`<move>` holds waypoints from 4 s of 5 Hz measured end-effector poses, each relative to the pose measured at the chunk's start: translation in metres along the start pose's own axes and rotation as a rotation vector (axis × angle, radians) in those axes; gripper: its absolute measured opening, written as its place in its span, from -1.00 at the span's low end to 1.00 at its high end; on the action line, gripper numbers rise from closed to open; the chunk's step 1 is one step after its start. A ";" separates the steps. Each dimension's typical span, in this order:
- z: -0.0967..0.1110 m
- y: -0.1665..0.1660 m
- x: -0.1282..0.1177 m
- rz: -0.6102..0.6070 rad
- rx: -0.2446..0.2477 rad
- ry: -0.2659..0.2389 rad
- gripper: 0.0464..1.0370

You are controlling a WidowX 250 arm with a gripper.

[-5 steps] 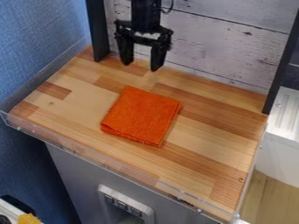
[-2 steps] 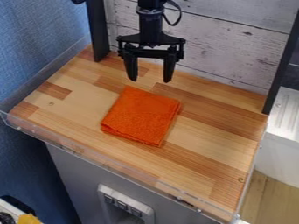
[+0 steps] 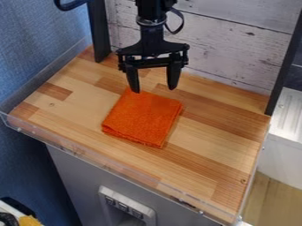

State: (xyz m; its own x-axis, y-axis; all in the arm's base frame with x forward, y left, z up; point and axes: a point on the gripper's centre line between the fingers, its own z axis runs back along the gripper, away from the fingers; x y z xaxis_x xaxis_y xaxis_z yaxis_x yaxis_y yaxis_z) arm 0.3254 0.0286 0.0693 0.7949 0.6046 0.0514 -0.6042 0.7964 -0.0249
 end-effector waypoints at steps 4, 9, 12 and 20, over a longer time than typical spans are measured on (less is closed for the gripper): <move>-0.024 0.001 -0.012 0.172 0.058 -0.004 -0.78; -0.028 0.008 -0.024 -0.033 0.090 0.153 -0.08; 0.002 0.003 -0.028 -0.205 -0.039 0.111 -0.79; -0.046 0.015 -0.022 0.112 0.146 0.027 -0.97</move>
State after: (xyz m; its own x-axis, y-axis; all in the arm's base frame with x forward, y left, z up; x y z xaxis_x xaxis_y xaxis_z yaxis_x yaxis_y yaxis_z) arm 0.3017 0.0276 0.0223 0.7222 0.6911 0.0301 -0.6892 0.7151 0.1166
